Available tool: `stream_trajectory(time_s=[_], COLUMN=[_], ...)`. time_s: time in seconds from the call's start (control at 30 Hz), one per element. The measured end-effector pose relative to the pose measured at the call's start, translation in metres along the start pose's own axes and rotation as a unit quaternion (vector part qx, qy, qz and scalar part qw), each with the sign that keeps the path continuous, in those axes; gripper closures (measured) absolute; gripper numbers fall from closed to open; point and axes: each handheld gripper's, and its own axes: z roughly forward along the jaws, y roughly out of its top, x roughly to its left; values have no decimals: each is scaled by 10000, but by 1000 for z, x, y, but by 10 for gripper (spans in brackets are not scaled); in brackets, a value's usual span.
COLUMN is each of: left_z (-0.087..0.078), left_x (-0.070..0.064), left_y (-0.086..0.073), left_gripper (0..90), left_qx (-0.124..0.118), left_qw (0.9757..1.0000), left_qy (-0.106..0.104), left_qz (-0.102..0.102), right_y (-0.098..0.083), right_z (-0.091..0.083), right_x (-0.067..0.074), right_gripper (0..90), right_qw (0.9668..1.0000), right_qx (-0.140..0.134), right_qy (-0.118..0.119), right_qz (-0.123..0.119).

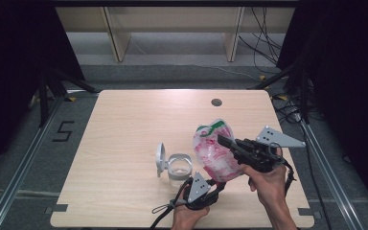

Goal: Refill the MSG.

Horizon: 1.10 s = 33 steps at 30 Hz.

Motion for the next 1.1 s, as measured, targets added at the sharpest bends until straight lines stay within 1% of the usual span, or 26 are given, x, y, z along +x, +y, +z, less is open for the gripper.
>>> stream_trajectory(time_s=[0.07, 0.1, 0.13, 0.17, 0.2, 0.23, 0.3, 0.33, 0.37, 0.43, 0.47, 0.5, 0.53, 0.57, 0.63, 0.67, 0.73, 0.77, 0.8, 0.83, 0.87, 0.9, 0.97, 1.0, 1.03, 1.1], left_z=[-1, -1, -1, -2, 0, -1, 0, 2, 2, 2, 2, 2, 2, 3, 4, 5, 4, 6, 6, 7, 7, 7, 6, 7, 7, 6], left_x=[0, 0, 0, 0, 0, -1, -1, -2, -2, -4, -5, -6, -7, -8, -9, -8, -10, -10, -10, -10, -10, -10, -10, -10, -11, -11], left_y=[-1, -2, -2, -1, -2, -2, -4, -5, -5, -5, -6, -6, -6, -6, -6, -7, -7, -8, -8, -8, -9, -9, -9, -9, -9, -9], left_gripper=[733, 733, 733, 734, 734, 734, 734, 734, 735, 735, 736, 736, 736, 737, 737, 738, 737, 737, 738, 737, 738, 738, 740, 741, 741, 742], left_qx=[-60, -164, -187, -152, -234, -180, -190, -281, -288, -229, -235, -252, -239, -251, -269, -329, -269, -321, -312, -321, -332, -312, -325, -355, -374, -363], left_qw=[9999, 9998, 9998, 9997, 9995, 9995, 9994, 9993, 9992, 9992, 9991, 9990, 9990, 9989, 9986, 9986, 9986, 9986, 9987, 9986, 9986, 9987, 9986, 9985, 9984, 9984], left_qy=[90, 69, 106, 205, 204, 255, 293, 262, 283, 317, 340, 359, 368, 386, 450, 399, 445, 411, 400, 404, 396, 380, 391, 402, 420, 423], left_qz=[-6, -51, -55, -51, -55, -39, -38, -24, -57, -33, -14, 4, 42, 56, 101, 107, 130, 108, 111, 110, 105, 108, 112, 106, 109, 123], right_y=[1, 2, 4, 4, 5, 5, 5, 5, 5, 4, 4, 4, 5, 4, 4, 4, 3, 3, 3, 2, 2, 1, 1, 1, 1, 1], right_z=[5, 8, 10, 11, 14, 16, 20, 23, 24, 28, 28, 30, 31, 32, 33, 35, 37, 39, 41, 42, 45, 45, 48, 49, 51, 53], right_x=[2, 2, 2, 4, 3, 3, 4, 4, 4, 5, 7, 5, 5, 7, 7, 7, 9, 8, 7, 9, 9, 11, 11, 12, 12, 13], right_gripper=[900, 900, 900, 900, 900, 900, 900, 900, 900, 900, 900, 900, 900, 900, 900, 900, 900, 900, 900, 900, 900, 900, 900, 900, 900, 900], right_qw=[10000, 10000, 9999, 10000, 10000, 10000, 10000, 10000, 9999, 9999, 9998, 9998, 9996, 9998, 9998, 9998, 9996, 9996, 9995, 9994, 9993, 9994, 9993, 9993, 9993, 9991], right_qx=[-2, -12, 38, 50, 32, 35, 66, 49, 101, 76, 168, 115, 111, 163, 157, 148, 203, 191, 180, 244, 269, 291, 282, 311, 287, 306], right_qy=[-29, -23, -46, -41, -30, -54, -9, -3, -26, -74, -139, -86, -137, -109, -117, -78, -179, -165, -145, -177, -159, -144, -125, -134, -91, -106], right_qz=[-70, -89, -85, 40, -25, -13, 11, 13, -9, -58, -17, -115, -200, -26, -104, -76, -109, -123, -234, -180, -200, -149, -212, -144, -228, -257])
